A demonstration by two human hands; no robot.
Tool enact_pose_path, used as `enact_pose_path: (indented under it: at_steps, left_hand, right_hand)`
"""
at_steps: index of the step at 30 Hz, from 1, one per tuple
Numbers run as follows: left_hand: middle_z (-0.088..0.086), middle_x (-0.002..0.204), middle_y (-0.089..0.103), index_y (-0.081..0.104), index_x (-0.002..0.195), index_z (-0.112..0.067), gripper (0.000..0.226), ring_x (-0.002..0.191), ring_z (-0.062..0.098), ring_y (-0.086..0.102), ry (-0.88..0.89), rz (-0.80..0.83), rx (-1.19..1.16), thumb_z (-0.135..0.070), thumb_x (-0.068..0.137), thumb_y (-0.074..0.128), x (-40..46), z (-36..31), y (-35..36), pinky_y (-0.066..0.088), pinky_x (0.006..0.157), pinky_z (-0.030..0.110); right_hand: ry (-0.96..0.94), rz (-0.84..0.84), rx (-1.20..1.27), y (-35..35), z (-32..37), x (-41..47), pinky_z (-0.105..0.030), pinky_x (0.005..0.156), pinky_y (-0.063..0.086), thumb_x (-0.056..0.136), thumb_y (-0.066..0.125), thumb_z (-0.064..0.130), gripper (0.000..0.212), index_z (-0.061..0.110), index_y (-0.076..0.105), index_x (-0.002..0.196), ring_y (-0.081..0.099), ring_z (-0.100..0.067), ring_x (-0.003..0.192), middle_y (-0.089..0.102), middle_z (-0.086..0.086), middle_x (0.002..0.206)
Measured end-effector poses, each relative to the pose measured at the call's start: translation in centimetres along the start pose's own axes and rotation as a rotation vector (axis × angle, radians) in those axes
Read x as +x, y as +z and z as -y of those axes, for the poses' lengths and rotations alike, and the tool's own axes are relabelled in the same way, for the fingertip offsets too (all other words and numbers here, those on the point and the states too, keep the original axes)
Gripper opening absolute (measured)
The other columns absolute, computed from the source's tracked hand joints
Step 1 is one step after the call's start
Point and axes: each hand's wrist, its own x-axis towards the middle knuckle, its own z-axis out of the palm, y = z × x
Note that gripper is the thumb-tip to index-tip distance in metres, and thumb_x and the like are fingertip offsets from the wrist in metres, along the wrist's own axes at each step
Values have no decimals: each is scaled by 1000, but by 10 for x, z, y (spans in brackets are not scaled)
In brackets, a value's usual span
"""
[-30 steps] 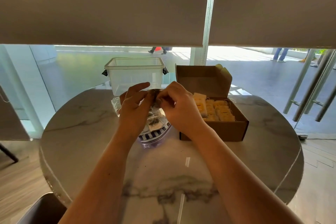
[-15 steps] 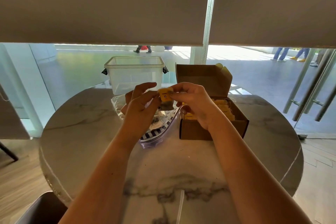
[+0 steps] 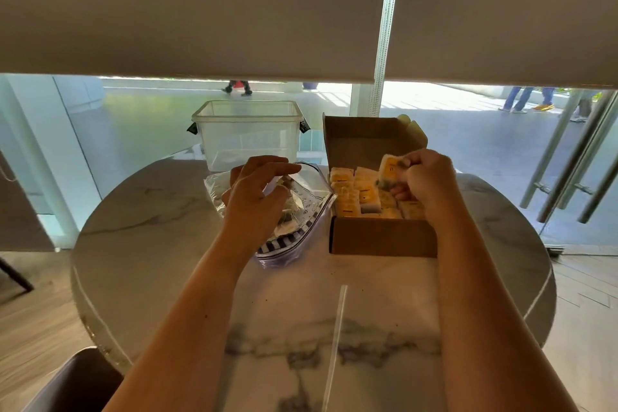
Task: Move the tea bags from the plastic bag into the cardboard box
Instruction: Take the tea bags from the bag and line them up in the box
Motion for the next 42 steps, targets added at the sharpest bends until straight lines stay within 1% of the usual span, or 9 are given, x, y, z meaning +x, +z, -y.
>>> enact_pose_path:
  at_steps: [6,14,22,24,27,30,33,36,42]
  left_hand:
    - [-11,110,57,66,83,-36,58,117,12,48,8,50,-46,17,75,44,0,2,-1,40,97,22]
    - [-13,107,56,68,89,-27,53,107,2,51,-6,51,-53,18,78,43,0,-2,-3,36,86,0]
    - [-10,108,61,69,100,-24,39,95,-2,57,12,8,-47,7,87,50,2,2,-12,41,76,-1]
    - [-12,105,63,68,99,-25,37,94,-3,59,-8,5,-98,6,87,52,1,2,-14,42,73,1]
    - [-10,105,66,70,102,-18,32,94,-4,60,-45,25,-174,4,88,51,1,2,-18,44,72,4]
    - [-6,106,68,71,103,-15,33,99,1,60,-39,29,-168,4,88,49,1,3,-21,45,82,8]
    - [-4,106,68,71,104,-12,33,100,2,61,-31,35,-176,5,87,49,1,2,-21,45,85,10]
    - [-3,106,68,70,105,-9,32,99,0,60,-35,40,-192,6,88,48,0,1,-20,44,84,7]
    - [-5,106,69,71,105,-13,34,99,-2,60,-23,50,-157,4,87,48,1,3,-19,44,85,8]
  right_hand:
    - [-10,205,-359,14,-11,3,-22,48,46,92,55,10,15,9,64,104,62,-17,56,67,-11,75]
    - [0,184,-491,35,-12,10,-37,76,58,85,65,6,13,5,63,97,67,-25,78,64,-13,84]
    - [-310,-1,-268,22,6,-8,-22,75,46,86,65,12,7,12,64,93,52,-5,75,56,8,85]
    - [-341,105,-69,21,22,-23,-19,65,52,86,65,11,10,20,61,88,57,-3,66,60,12,80]
    - [-297,511,110,34,43,-50,-16,53,53,85,64,10,11,19,62,91,63,-8,56,67,2,79]
    - [-377,703,-124,69,45,-67,-23,75,57,90,57,3,22,13,62,109,67,-14,83,68,-6,100]
    - [-484,698,-538,107,37,-71,-30,100,42,90,49,-1,45,12,48,133,48,-24,119,46,-11,135]
    - [-461,703,-759,125,28,-72,-30,95,39,89,47,0,41,3,46,130,40,-28,119,36,-15,134]
    - [-584,573,-681,125,17,-73,-29,89,44,90,46,-3,34,1,53,122,51,-27,109,50,-16,123]
